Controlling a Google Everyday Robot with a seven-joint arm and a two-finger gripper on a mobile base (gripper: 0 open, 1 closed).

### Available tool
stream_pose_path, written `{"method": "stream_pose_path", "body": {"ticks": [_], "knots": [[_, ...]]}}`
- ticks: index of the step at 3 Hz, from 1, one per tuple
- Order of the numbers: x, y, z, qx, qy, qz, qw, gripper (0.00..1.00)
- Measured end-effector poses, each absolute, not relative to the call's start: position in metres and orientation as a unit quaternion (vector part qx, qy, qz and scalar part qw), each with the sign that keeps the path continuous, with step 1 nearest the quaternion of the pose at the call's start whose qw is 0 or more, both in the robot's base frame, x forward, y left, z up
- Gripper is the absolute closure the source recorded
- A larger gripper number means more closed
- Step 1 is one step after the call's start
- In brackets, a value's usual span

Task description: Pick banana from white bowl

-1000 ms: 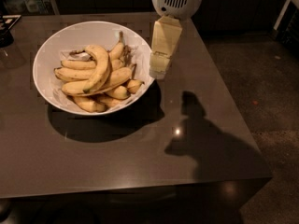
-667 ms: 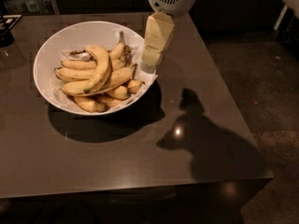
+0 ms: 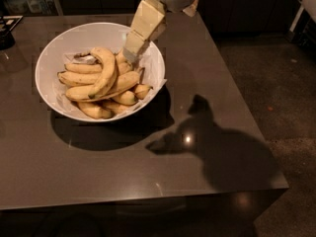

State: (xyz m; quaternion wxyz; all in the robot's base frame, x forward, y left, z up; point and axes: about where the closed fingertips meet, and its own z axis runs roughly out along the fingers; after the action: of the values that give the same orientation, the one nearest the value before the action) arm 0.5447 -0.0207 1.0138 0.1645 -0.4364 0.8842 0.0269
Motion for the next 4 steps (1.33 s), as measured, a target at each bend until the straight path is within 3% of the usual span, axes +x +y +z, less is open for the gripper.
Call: {"method": "stream_pose_path", "body": {"ticks": [4], "knots": [[0.558, 0.018, 0.992, -0.420, 0.895, 0.032, 0.147, 0.00]]}}
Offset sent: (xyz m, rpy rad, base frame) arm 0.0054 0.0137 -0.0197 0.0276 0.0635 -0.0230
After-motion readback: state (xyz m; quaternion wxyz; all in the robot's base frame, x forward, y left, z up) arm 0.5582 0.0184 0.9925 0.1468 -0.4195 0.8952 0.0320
